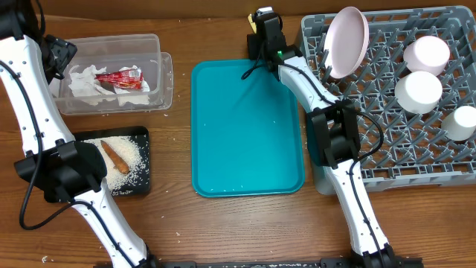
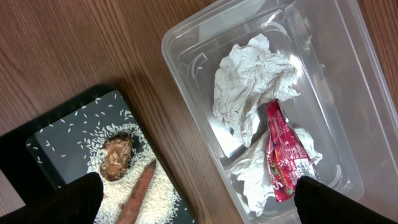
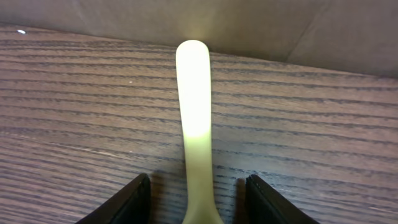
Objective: Sort waste into correct bins and load items into the dishwasher
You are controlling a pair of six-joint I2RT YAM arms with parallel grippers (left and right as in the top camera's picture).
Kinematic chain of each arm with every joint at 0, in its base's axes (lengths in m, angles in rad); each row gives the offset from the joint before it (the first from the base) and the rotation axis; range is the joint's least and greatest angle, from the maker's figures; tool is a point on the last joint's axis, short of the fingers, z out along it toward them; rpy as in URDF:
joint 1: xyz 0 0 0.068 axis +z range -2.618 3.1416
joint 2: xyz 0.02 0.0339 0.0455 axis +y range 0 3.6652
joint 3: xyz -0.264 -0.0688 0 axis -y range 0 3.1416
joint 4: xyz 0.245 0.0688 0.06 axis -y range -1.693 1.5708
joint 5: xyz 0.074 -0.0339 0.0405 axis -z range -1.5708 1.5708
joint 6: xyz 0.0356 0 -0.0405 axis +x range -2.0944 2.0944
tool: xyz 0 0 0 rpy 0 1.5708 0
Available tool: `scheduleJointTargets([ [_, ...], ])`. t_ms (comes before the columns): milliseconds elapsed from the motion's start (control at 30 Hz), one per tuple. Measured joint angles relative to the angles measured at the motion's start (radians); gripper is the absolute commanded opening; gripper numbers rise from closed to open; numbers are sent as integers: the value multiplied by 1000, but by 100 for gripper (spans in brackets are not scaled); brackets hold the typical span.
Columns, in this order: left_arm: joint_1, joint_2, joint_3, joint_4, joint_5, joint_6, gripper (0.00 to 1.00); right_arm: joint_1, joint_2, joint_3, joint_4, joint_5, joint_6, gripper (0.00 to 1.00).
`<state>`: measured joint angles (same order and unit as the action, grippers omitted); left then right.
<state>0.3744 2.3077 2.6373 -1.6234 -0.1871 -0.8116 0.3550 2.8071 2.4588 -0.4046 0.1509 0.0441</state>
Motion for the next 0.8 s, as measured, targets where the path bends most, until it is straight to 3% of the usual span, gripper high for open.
scheduleJointTargets([
  [367, 0, 0, 0, 0, 0, 0, 100, 5, 0, 0, -27, 44, -67, 50],
  [800, 0, 0, 0, 0, 0, 0, 100, 33, 0, 0, -14, 48, -97, 38],
])
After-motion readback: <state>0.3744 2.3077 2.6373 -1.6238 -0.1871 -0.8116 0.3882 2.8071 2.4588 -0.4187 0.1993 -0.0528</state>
